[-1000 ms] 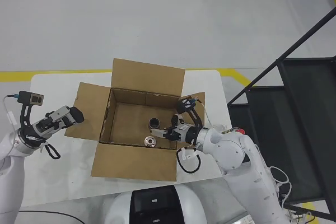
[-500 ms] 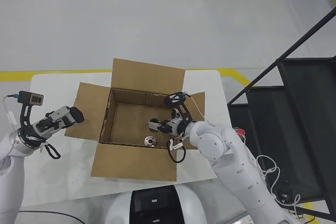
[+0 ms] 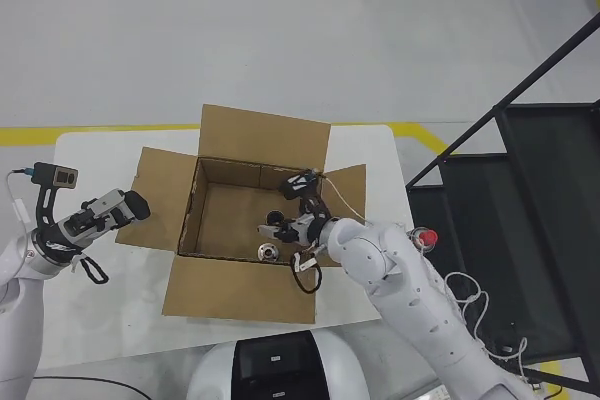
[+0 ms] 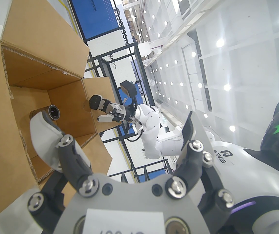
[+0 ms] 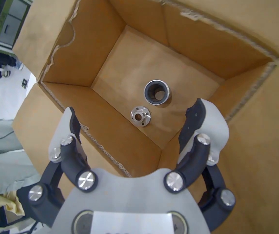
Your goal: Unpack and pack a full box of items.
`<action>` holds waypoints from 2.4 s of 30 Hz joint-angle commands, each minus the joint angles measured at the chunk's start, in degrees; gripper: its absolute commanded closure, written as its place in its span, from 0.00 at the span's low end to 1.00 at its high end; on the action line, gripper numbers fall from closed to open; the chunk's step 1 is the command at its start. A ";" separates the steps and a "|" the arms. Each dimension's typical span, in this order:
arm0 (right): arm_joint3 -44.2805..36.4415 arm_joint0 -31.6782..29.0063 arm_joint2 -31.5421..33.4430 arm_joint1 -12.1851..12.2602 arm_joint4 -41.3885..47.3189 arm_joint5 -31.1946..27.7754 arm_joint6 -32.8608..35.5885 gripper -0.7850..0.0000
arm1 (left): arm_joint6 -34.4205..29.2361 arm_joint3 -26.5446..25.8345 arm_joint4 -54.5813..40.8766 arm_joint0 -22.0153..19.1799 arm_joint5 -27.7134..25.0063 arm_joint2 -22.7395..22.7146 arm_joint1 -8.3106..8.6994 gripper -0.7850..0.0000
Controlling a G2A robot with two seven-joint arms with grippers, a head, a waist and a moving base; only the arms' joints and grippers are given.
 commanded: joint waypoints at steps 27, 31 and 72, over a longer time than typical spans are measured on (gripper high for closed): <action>28.41 18.18 -17.28 -6.00 -10.85 5.44 2.76 0.00 | 0.00 0.00 0.00 0.00 0.00 0.00 0.00 0.00; 29.78 18.43 -17.84 -6.56 -11.05 6.01 2.08 0.00 | 0.00 0.00 0.00 0.00 0.00 0.00 0.00 0.00; -11.09 4.31 3.85 -2.95 -10.84 -5.08 15.95 1.00 | 0.00 0.00 0.00 0.00 0.00 0.00 0.00 0.00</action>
